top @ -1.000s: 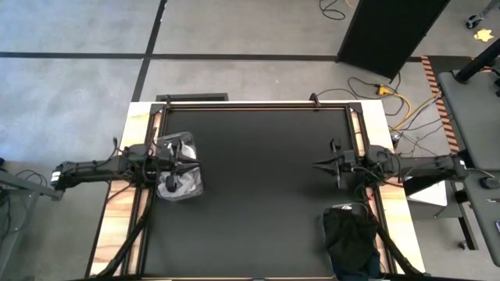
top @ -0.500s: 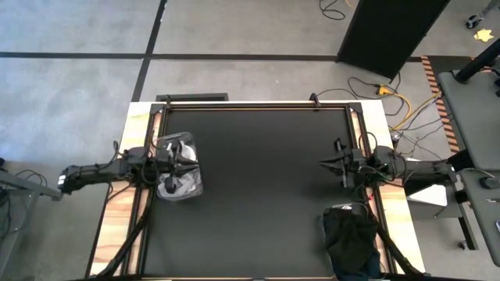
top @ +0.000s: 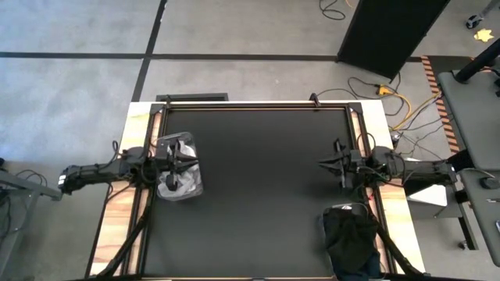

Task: Sort towels by color in basket
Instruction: Return to Home Position

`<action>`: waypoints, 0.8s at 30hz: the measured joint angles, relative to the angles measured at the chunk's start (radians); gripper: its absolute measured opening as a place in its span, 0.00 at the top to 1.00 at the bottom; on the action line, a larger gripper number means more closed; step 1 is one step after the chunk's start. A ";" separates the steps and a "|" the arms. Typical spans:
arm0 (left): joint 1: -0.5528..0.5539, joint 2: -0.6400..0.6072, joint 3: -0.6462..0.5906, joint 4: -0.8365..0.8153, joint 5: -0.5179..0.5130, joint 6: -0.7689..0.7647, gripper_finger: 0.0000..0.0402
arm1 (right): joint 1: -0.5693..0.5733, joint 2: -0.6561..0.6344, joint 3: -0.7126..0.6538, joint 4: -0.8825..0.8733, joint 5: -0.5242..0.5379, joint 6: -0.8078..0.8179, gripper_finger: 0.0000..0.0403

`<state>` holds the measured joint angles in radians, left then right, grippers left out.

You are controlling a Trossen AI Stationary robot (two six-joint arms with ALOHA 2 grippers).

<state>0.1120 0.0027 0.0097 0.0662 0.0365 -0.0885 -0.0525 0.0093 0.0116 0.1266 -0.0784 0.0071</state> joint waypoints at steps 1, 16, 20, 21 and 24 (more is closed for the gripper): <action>-0.001 0.003 0.000 -0.002 -0.009 -0.002 0.90 | 0.000 0.000 0.000 -0.005 0.000 0.000 0.92; -0.028 0.020 0.000 -0.034 -0.054 0.027 0.90 | 0.000 -0.002 -0.001 -0.053 0.003 0.024 0.92; -0.028 0.039 0.000 -0.047 -0.052 0.018 0.90 | 0.000 0.001 -0.001 -0.051 0.003 0.009 0.92; -0.028 0.047 0.000 -0.048 -0.052 0.011 0.90 | 0.000 0.003 -0.001 -0.056 0.002 0.009 0.92; -0.028 0.069 0.001 -0.049 -0.050 0.003 0.90 | 0.000 0.007 -0.001 -0.075 0.002 0.010 0.92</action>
<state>0.0837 0.0716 0.0109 0.0170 -0.0135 -0.0857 -0.0528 0.0160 0.0109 0.0519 -0.0765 0.0170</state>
